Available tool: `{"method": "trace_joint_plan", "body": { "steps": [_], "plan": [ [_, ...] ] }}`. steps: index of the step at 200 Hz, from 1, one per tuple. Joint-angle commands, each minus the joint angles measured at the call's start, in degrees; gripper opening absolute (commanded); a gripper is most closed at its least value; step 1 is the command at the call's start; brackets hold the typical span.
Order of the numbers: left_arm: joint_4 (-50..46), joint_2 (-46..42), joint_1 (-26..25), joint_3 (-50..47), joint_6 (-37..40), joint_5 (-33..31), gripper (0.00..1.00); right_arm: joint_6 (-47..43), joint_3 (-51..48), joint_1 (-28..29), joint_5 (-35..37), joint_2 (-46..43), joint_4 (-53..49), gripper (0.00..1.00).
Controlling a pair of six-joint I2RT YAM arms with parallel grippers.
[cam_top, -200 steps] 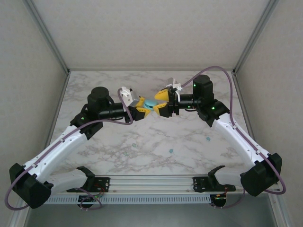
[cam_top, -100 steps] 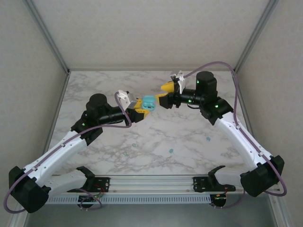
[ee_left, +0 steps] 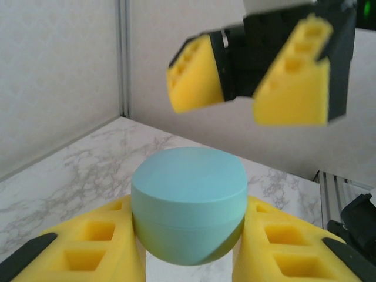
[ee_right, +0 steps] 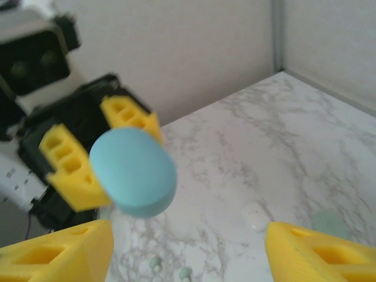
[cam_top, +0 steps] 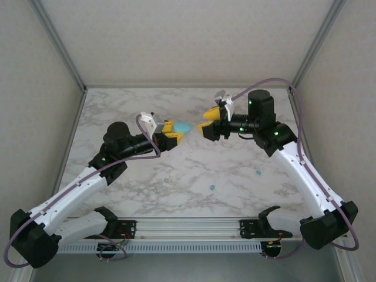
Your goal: Insert the wireless bluetooth earbuds into the charging case
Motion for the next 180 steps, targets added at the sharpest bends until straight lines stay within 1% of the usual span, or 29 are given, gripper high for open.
{"method": "trace_joint_plan", "body": {
  "steps": [1,13,31,43,59,70,78,87,105,121,150,164,180],
  "plan": [
    [3.92,-1.3,-0.59,0.3,-0.94,1.34,0.14,-0.66,0.67,0.33,-3.81,0.55,5.08,0.72],
    [3.92,-1.7,-0.68,0.66,-0.28,0.23,0.14,6.27,6.0,0.32,-6.48,4.29,2.87,0.72],
    [4.6,-2.16,-0.86,0.84,1.74,-1.5,0.14,24.05,12.64,0.32,-12.93,10.59,2.34,0.72],
    [4.17,-2.15,-0.86,1.56,3.71,-2.26,0.14,34.96,14.98,0.31,-12.9,13.27,0.69,0.66],
    [3.2,-2.06,-0.92,2.58,6.66,-2.97,0.14,43.96,15.95,0.52,-14.13,14.98,-0.24,0.65],
    [3.3,-1.99,-0.95,2.86,7.87,-3.75,0.14,48.08,15.52,0.6,-15.84,15.16,0.51,0.66],
    [3.3,-1.89,-0.95,3.09,8.83,-4.02,0.14,49.6,14.9,0.63,-16.06,14.79,1.31,0.69],
    [3.22,-1.9,-0.95,3.3,9.4,-4.25,0.14,49.89,15.27,0.65,-15.34,14.6,-0.46,0.7],
    [3.55,-1.65,-0.95,3.83,9.72,-4.03,0.14,51.05,16.04,1.1,-17.74,15.71,-1.2,0.71],
    [3.33,-1.29,-0.95,4.48,9.56,-3.81,0.14,54.17,15.88,1.91,-20.32,16.87,1.34,0.68],
    [3.9,-0.93,-0.95,4.57,9.51,-4.43,0.14,53.76,16.2,3.24,-22.23,17.82,1.39,0.65],
    [4.1,-0.73,-0.94,4.71,9.17,-4.67,0.14,54.68,15.89,3.53,-23.14,18.01,2.39,0.56],
    [3.92,-0.61,-0.95,4.89,9.18,-4.6,0.15,54.84,15.97,3.77,-23.78,18.21,2.81,0.54]
  ]
}}
